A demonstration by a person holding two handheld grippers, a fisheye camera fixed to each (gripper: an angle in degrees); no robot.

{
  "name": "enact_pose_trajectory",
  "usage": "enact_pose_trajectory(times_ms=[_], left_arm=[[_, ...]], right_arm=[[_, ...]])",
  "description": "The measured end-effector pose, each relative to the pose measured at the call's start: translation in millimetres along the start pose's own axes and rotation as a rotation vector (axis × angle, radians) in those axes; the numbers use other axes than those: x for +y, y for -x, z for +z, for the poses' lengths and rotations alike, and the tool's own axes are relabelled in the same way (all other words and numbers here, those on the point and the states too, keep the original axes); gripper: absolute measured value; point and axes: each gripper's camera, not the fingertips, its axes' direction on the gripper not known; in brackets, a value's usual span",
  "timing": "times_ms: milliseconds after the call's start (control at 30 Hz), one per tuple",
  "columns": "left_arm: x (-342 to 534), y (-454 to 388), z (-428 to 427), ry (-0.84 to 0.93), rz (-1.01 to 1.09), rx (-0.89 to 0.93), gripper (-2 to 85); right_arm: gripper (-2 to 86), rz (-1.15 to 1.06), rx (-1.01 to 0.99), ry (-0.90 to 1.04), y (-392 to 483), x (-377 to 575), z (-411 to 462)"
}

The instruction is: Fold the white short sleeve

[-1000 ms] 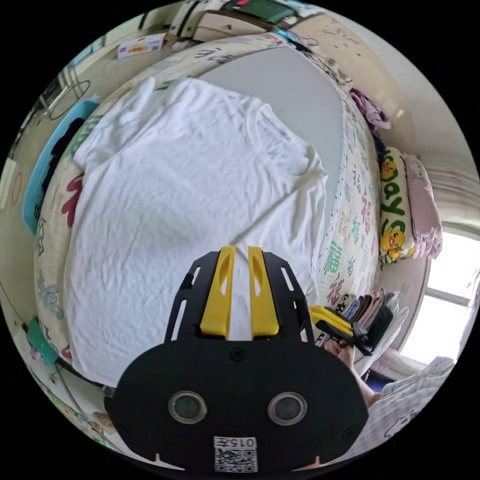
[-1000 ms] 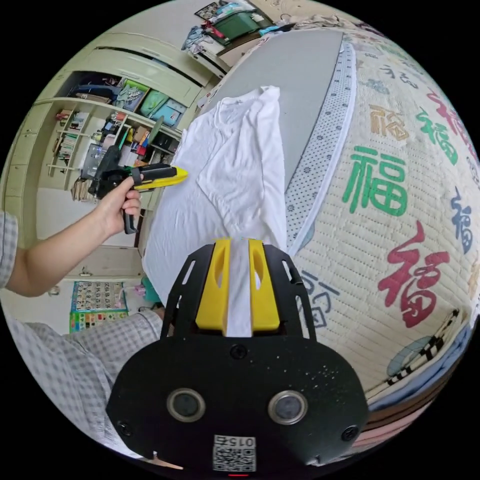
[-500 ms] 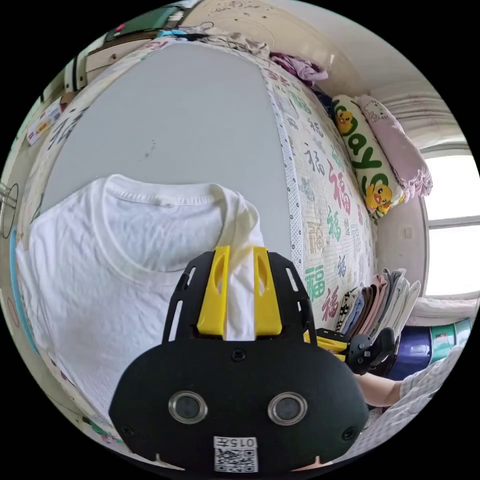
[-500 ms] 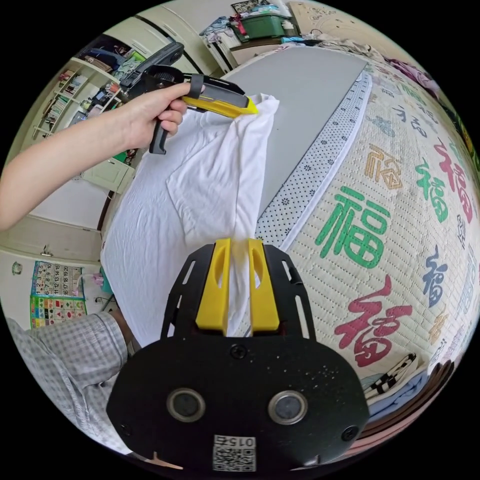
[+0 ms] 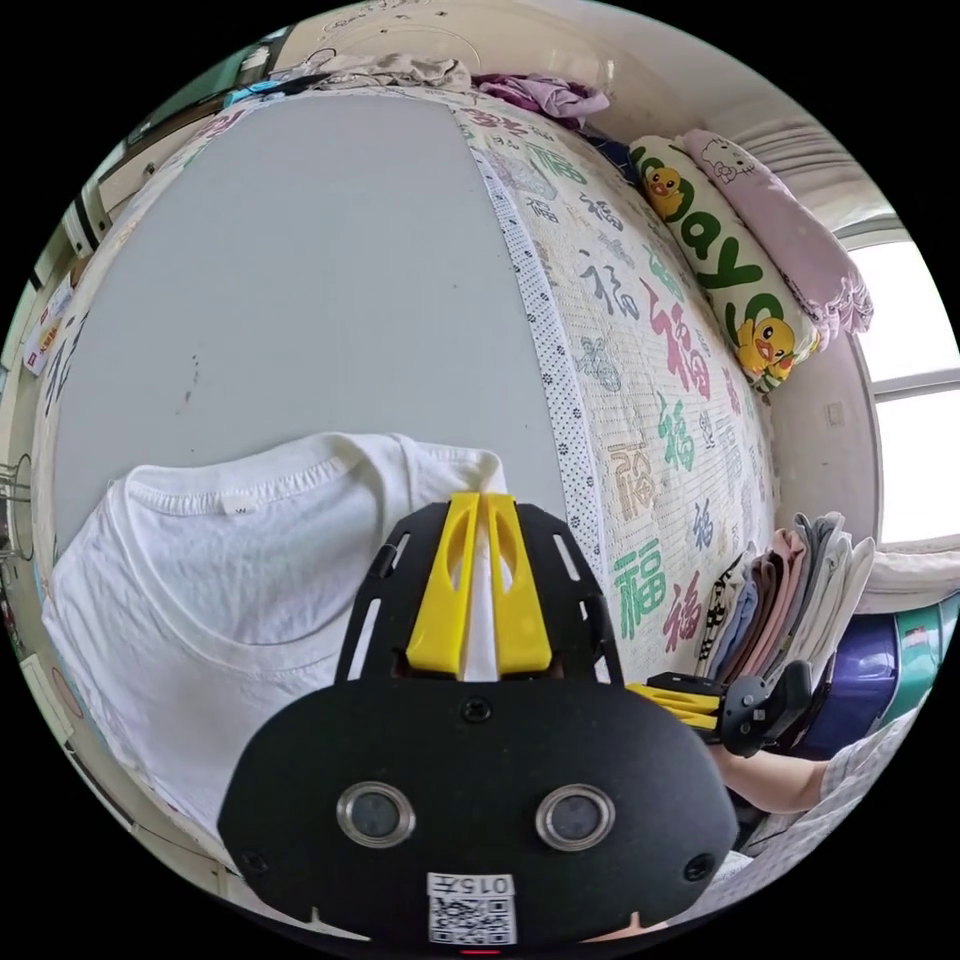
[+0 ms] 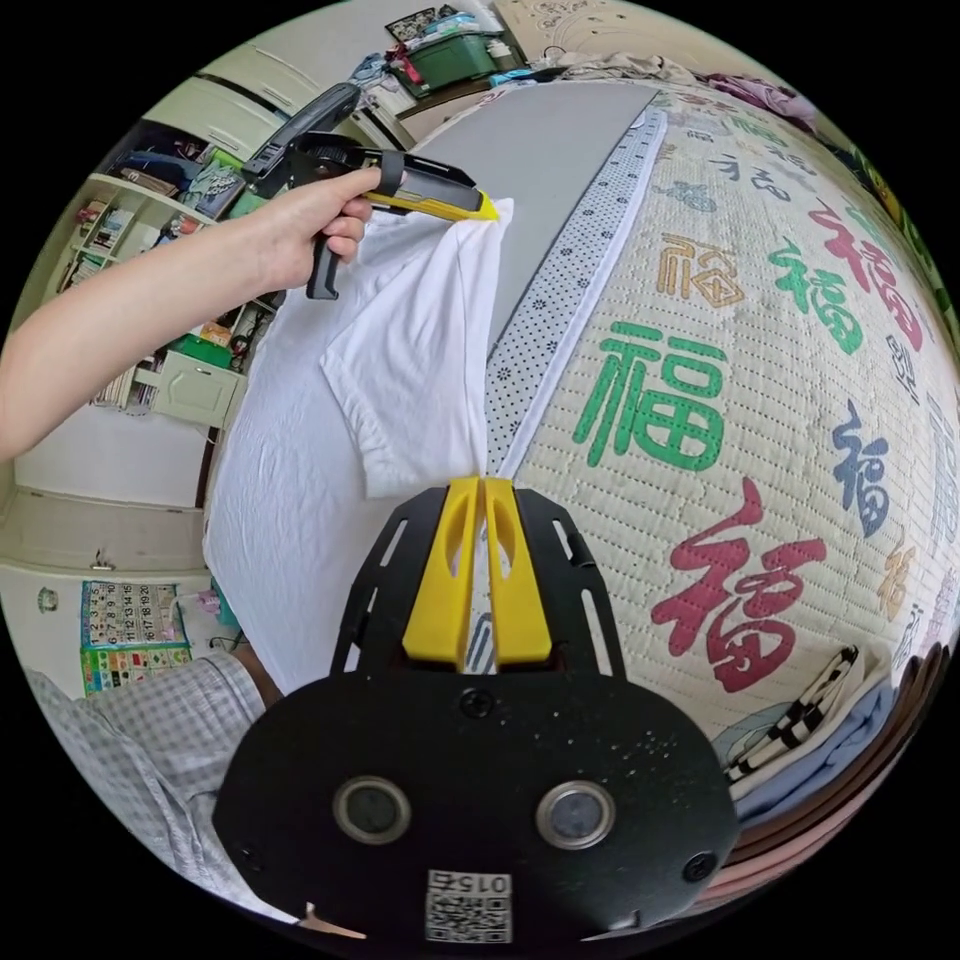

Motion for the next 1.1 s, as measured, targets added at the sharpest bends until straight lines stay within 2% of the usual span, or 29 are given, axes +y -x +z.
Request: enact_pose_trajectory(times_ms=[133, 267, 500, 700, 867, 1100], left_arm=[[14.6, 8.6, -25.1, -0.031, -0.007, -0.016, 6.0], [63.8, 26.3, -67.7, -0.074, -0.06, -0.094, 6.3], [136.5, 53.6, -63.7, 0.081, -0.115, -0.091, 5.6], [159.6, 86.1, -71.6, 0.063, -0.125, -0.055, 1.6], [164.9, 111.0, -87.0, 0.076, -0.089, -0.001, 0.3], [223.8, 190.4, -167.2, -0.109, -0.165, 0.158, 0.2]], right_arm=[[8.8, 0.021, -0.118, -0.02, -15.3, 19.6, -51.0], [8.3, -0.033, -0.123, -0.068, -5.2, 40.2, -112.9], [6.3, -0.151, -0.129, -0.015, 42.8, 52.9, -155.4], [4.8, -0.058, -0.112, -0.005, 55.0, 76.9, -203.4], [3.8, 0.072, -0.058, -0.006, 67.9, 98.5, -277.2], [4.1, 0.197, 0.019, -0.027, 113.4, 117.0, -386.4]])
